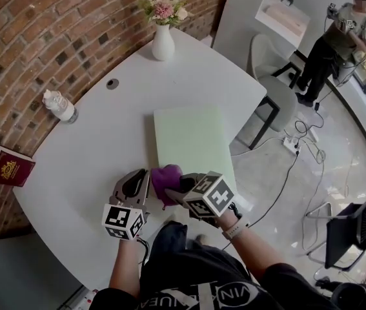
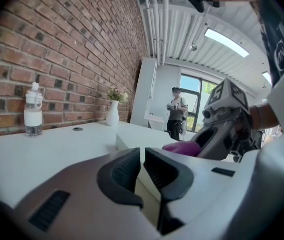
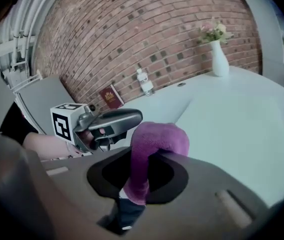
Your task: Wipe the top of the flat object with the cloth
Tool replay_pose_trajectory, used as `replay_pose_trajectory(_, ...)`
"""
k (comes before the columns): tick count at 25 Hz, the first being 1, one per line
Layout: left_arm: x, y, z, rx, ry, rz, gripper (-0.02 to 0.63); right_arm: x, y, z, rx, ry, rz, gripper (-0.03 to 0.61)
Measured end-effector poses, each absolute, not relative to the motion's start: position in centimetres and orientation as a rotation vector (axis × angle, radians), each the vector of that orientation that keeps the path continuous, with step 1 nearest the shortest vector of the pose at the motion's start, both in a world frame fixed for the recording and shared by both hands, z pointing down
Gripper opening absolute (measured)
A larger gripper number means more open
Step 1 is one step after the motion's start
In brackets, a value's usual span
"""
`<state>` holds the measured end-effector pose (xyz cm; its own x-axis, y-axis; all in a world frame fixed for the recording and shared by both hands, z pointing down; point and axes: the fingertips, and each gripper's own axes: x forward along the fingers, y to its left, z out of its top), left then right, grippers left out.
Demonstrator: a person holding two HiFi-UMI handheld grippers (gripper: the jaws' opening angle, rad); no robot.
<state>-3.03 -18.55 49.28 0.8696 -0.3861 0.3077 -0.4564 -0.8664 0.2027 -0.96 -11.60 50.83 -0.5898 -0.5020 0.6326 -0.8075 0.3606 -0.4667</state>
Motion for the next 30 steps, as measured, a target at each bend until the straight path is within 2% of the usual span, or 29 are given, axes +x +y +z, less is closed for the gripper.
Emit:
replay_pose_trajectory(10,-4.3,-16.4,48.9,2.769,-0.691,0.402,0.031,-1.2,-10.6,53.2,1.063,-2.156,1.024,0.063)
replay_pose_trajectory(30,-2.2,-13.7,48.1,2.791,-0.668,0.411,0.031,13.3,-4.0,53.1,1.471,-2.000,1.168,0.063)
